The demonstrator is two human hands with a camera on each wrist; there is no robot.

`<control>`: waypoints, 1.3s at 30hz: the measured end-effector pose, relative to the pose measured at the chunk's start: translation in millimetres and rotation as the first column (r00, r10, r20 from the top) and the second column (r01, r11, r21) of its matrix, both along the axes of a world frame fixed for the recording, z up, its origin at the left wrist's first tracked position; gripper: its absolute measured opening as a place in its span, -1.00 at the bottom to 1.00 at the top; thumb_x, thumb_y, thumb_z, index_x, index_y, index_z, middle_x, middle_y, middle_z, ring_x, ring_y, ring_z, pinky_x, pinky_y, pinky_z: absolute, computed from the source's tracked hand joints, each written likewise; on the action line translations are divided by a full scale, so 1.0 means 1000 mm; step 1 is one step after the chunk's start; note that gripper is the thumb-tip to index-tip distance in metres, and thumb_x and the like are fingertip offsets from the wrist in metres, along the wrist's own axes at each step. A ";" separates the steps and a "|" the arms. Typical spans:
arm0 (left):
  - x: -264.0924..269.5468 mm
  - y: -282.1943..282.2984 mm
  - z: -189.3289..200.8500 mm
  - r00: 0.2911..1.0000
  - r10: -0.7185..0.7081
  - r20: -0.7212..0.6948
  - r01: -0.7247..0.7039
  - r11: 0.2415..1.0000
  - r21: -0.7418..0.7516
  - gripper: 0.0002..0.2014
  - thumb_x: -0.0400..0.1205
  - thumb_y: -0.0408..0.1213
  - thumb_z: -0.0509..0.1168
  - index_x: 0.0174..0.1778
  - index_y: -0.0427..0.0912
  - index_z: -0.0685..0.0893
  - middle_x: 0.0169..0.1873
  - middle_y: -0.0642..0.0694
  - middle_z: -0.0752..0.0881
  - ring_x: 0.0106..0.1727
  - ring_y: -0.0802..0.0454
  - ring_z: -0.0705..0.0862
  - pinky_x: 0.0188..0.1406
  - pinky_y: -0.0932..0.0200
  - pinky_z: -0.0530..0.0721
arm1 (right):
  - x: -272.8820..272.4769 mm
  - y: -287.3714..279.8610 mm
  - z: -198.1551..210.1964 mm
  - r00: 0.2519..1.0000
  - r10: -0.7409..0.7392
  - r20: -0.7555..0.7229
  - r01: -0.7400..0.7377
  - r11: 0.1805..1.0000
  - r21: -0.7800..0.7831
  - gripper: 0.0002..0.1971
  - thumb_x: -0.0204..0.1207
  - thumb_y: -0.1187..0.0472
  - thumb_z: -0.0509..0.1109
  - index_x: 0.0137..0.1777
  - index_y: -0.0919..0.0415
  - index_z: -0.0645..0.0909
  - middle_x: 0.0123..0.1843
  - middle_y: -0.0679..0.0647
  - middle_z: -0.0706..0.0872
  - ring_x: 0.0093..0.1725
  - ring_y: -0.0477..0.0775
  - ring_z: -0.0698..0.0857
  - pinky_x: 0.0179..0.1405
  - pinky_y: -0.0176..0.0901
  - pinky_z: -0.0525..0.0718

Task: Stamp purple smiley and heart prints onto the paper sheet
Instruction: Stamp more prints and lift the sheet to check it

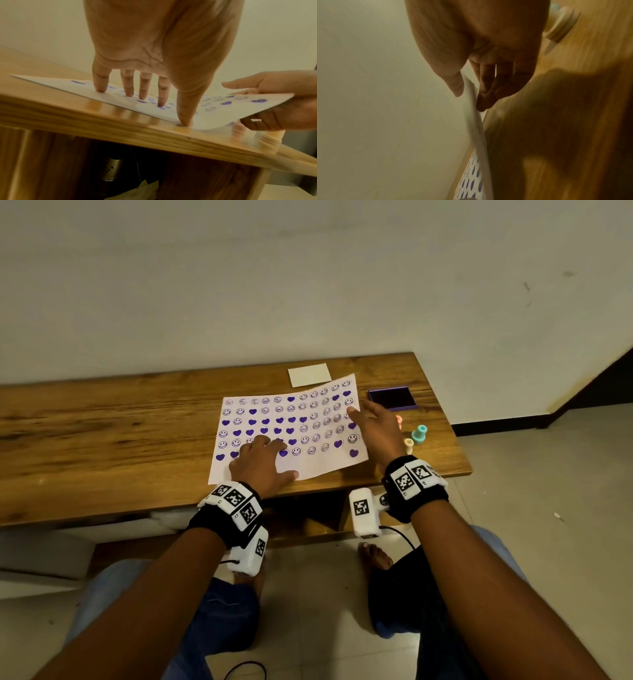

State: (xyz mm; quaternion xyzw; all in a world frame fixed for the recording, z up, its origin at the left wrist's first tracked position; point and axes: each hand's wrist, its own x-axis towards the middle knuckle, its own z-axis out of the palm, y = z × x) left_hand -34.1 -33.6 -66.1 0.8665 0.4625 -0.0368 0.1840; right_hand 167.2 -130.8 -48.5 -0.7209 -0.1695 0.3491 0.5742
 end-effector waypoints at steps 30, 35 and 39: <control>-0.040 0.000 -0.006 0.921 -0.017 0.390 -0.023 0.995 0.096 -0.64 0.52 -0.04 0.43 0.24 0.05 0.69 0.19 0.05 0.61 0.27 -0.04 0.51 0.27 -0.03 0.48 | 0.027 0.015 0.053 0.991 -0.072 0.109 0.005 0.854 0.520 -0.87 0.63 0.28 0.44 0.12 0.29 0.74 0.05 0.28 0.84 0.04 0.32 0.83 0.00 0.23 0.81; -0.024 0.007 -0.008 0.980 0.049 0.190 -0.065 0.995 0.078 -0.56 0.48 0.13 0.40 0.29 0.23 0.60 0.35 0.02 0.51 0.42 -0.10 0.41 0.40 -0.17 0.38 | 0.020 0.030 0.053 0.997 -0.041 0.067 -0.004 0.825 0.565 -0.84 0.65 0.32 0.41 0.14 0.38 0.74 -0.03 0.19 0.86 -0.02 0.20 0.82 -0.03 0.09 0.81; -0.016 0.018 -0.007 0.985 0.116 0.131 -0.118 0.993 0.007 -0.51 0.39 0.13 0.47 0.26 0.29 0.62 0.36 -0.05 0.56 0.43 -0.20 0.41 0.42 -0.22 0.39 | 0.018 0.035 0.048 0.999 -0.004 0.052 -0.028 0.800 0.599 -0.72 0.64 0.36 0.40 0.23 0.59 0.65 0.09 0.43 0.77 0.04 0.29 0.75 0.13 0.25 0.75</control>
